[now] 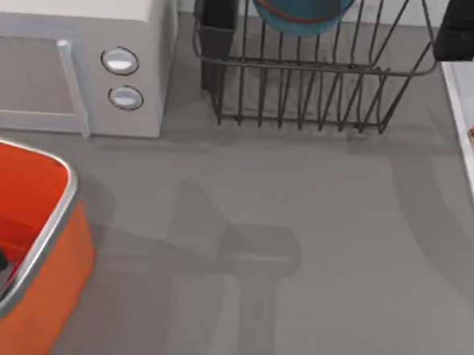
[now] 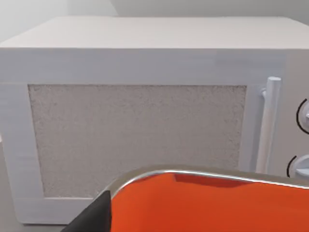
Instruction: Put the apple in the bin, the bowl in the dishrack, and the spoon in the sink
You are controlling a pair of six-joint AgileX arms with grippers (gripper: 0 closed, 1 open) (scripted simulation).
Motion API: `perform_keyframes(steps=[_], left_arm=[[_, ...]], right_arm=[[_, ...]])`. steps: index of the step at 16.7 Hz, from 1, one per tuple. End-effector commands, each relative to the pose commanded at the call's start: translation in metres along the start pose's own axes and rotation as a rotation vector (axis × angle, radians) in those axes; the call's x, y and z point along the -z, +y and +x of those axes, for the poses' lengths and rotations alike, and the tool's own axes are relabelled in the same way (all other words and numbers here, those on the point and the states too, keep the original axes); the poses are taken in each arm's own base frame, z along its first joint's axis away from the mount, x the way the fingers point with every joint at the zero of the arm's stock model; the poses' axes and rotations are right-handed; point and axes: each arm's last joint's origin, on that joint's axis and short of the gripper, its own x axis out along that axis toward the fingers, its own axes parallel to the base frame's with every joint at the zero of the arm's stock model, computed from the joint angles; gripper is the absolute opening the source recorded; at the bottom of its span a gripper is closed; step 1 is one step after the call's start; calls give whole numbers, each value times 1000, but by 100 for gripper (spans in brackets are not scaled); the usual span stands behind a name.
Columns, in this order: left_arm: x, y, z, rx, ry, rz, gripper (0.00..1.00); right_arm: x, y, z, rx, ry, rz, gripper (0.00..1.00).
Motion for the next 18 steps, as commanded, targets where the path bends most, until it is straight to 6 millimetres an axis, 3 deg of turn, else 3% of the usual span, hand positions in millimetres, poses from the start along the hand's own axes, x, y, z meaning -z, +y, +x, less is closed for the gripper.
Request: perform_keyframes(steps=[2, 4, 7, 10, 13, 15, 18], left_arm=[[0, 0, 0, 0, 0, 0, 100], [0, 0, 0, 0, 0, 0, 100], [0, 0, 0, 0, 0, 0, 100], [0, 0, 0, 0, 0, 0, 100], [0, 0, 0, 0, 0, 0, 100], [0, 0, 0, 0, 0, 0, 100], [0, 0, 0, 0, 0, 0, 100]], right_arm=[[-10, -33, -41, 76, -74, 26, 100], [-5, -60, -87, 141, -148, 46, 100], [41, -79, -132, 172, -155, 42, 100], [93, -86, -150, 141, -109, 28, 100], [127, -88, -155, 77, -66, 21, 100], [138, -87, -155, 48, -44, 19, 100], [140, -87, -155, 44, -39, 19, 100]])
